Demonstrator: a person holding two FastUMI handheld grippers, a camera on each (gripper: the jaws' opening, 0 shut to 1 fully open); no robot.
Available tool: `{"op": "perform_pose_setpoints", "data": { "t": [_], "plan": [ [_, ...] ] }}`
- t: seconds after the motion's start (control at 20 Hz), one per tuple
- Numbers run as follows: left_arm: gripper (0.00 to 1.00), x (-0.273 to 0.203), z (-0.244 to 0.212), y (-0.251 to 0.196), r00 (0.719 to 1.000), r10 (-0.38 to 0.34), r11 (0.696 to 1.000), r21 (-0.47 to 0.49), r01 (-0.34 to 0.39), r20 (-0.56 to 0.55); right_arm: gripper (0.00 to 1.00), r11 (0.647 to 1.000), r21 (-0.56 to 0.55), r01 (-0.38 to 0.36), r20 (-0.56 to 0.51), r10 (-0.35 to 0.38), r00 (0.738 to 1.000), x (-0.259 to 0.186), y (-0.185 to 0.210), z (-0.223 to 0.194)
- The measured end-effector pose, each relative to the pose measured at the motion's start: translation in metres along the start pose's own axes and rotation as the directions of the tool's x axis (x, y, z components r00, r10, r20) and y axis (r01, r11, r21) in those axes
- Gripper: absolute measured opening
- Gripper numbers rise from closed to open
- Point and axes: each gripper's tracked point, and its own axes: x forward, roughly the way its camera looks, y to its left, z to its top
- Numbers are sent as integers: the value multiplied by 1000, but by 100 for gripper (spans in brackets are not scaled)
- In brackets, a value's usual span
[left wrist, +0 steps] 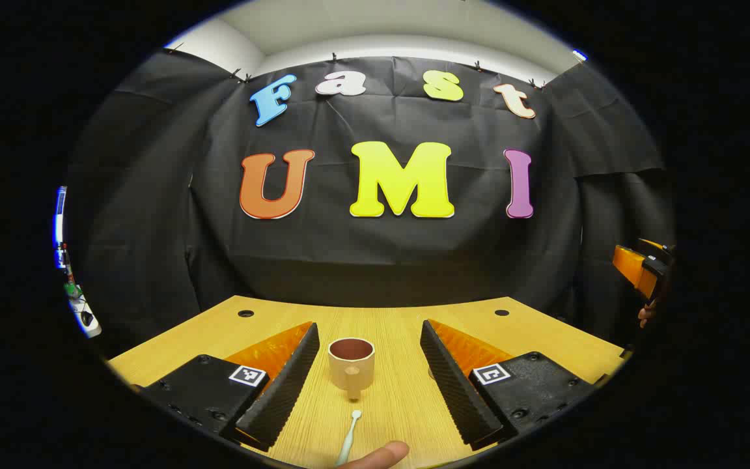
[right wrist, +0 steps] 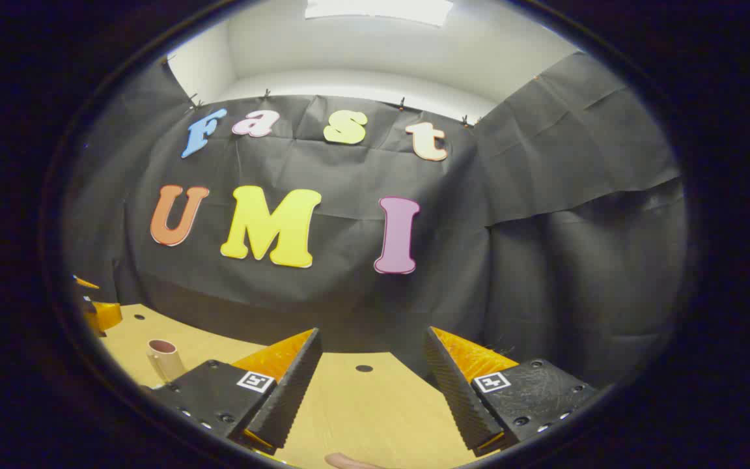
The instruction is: Put the toothbrush and toothpaste on the desktop into the cup, then pick up the cup and place it on the coaster on the desktop.
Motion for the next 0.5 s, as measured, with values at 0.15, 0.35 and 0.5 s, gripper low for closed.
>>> {"op": "perform_pose_setpoints", "data": {
  "t": [0.15,0.35,0.5],
  "plan": [
    [99,-4,2,-10,1000,-6,1000,2,6,7,94,999,-35,11,9,-11,1000,-8,-11,2],
    [99,-8,0,-24,1000,-15,1000,13,15,-5,97,999,-16,29,43,-29,999,-26,-31,10],
    [99,-16,3,-31,1000,-14,1000,8,14,3,95,1000,-11,-2,30,3,1000,-37,-25,5]
  ]
}}
